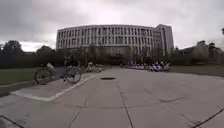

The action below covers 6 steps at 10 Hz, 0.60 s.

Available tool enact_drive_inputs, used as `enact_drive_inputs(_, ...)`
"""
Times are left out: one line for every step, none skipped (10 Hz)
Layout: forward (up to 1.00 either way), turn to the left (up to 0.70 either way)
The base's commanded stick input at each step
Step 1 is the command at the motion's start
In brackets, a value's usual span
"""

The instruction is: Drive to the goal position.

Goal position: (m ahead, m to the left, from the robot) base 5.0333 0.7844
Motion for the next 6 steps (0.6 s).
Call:
enact_drive_inputs(0.7,0.0)
enact_drive_inputs(0.7,0.0)
enact_drive_inputs(0.7,0.0)
enact_drive_inputs(0.7,0.0)
enact_drive_inputs(0.7,0.0)
enact_drive_inputs(0.7,0.0)
